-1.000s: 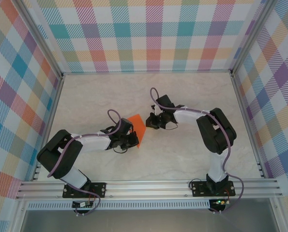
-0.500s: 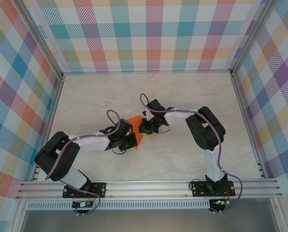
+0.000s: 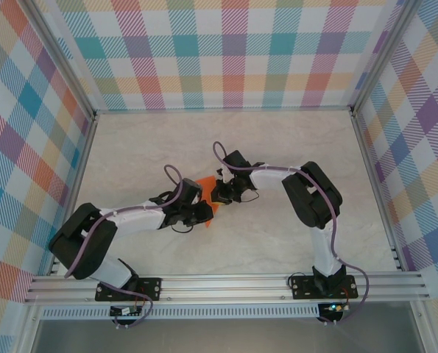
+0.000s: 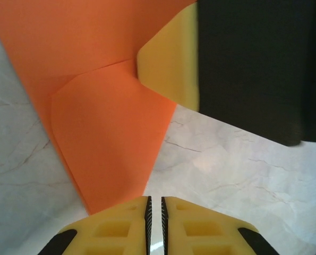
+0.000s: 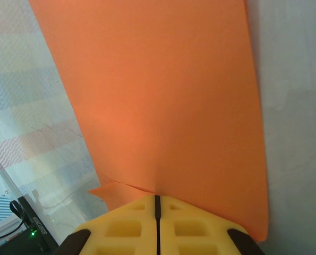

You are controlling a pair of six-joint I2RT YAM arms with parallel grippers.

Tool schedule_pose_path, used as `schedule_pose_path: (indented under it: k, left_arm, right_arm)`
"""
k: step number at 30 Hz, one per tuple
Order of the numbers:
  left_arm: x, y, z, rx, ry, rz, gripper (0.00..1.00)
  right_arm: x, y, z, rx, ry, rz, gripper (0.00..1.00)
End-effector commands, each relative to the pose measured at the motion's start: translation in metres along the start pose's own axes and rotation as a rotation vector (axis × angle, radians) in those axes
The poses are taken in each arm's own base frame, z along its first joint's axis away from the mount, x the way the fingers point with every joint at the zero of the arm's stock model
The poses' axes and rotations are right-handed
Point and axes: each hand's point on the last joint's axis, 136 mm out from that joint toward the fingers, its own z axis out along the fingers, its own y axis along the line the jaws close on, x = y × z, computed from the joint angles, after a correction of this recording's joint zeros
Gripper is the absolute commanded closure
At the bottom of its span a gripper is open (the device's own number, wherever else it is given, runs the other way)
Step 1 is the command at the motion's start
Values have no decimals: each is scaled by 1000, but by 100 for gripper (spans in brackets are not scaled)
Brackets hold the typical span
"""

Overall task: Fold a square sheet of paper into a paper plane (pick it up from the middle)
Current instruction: Third fold the triangle at the center of the table.

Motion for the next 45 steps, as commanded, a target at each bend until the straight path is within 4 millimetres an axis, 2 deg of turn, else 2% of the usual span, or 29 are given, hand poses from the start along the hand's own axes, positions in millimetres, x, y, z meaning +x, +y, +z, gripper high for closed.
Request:
schedule_pose_path:
  k: [1,6,13,23,38,45]
  left_arm:
    - [-7,-10,8,16,-8,37,83]
    - [-7,-6,18,-1,2,36,83]
    - [0,-5,20,9,33,36,83]
    - [30,14,17,15,94,0,90]
    - [71,29,15,-59,184,46,91]
    - [84,24,11,-55,233,90,91]
  right_arm:
    - [10,-30,12,92,43,56,93]
    - [10,-31,12,94,44,57,94]
    - [12,-35,15,103,51,68,94]
    - [15,-44,20,125,64,100,95]
    - [17,-51,23,147,72,123,95]
    - [17,-52,23,151,70,125,95]
